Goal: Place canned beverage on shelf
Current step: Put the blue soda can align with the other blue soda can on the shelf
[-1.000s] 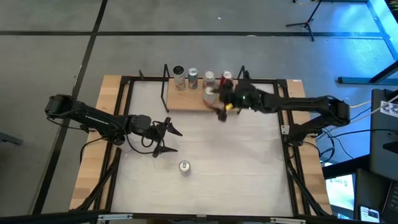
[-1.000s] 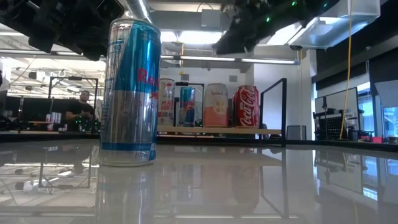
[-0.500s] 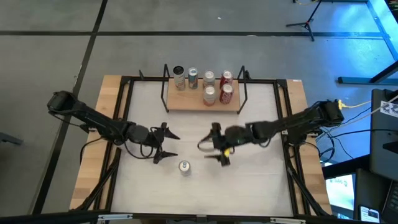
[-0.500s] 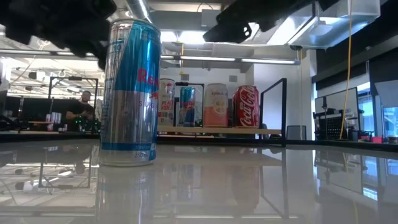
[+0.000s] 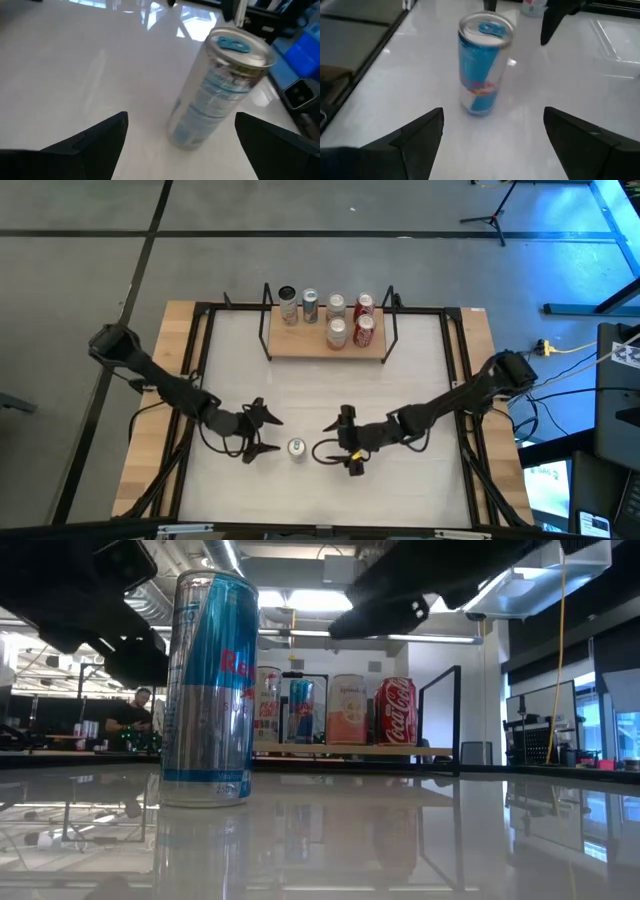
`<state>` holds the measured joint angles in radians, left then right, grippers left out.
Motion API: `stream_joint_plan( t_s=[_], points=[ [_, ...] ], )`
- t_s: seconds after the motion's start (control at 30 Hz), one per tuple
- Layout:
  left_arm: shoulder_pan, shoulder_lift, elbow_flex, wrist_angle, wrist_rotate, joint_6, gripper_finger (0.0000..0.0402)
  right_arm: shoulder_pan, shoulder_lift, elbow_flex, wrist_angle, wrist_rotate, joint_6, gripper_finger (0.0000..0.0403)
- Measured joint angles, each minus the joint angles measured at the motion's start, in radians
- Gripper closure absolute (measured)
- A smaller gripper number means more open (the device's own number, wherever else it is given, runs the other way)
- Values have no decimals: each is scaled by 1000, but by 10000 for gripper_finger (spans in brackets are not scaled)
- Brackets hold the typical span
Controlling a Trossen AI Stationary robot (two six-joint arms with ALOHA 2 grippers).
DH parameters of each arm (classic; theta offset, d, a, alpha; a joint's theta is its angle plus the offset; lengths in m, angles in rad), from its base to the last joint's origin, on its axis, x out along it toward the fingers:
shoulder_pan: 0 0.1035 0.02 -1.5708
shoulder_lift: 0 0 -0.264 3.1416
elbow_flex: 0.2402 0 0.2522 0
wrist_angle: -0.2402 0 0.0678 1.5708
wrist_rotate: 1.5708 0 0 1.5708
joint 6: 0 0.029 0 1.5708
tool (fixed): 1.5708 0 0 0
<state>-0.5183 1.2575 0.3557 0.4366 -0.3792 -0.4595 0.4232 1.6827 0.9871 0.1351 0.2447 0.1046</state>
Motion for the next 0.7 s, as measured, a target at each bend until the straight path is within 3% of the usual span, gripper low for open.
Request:
stream_joint_plan(
  t_s=[0.2,0.33,0.47,0.7],
  points=[
    [-69,67,0,145,-3,-42,44,18,105,0,152,8,49,63],
    [-124,96,0,163,-88,-89,44,16,170,0,246,12,75,63],
    [-168,173,0,187,-205,-142,44,7,226,0,301,118,74,63],
    [-192,371,34,361,-187,-188,44,-31,236,0,291,288,76,63]
  ],
)
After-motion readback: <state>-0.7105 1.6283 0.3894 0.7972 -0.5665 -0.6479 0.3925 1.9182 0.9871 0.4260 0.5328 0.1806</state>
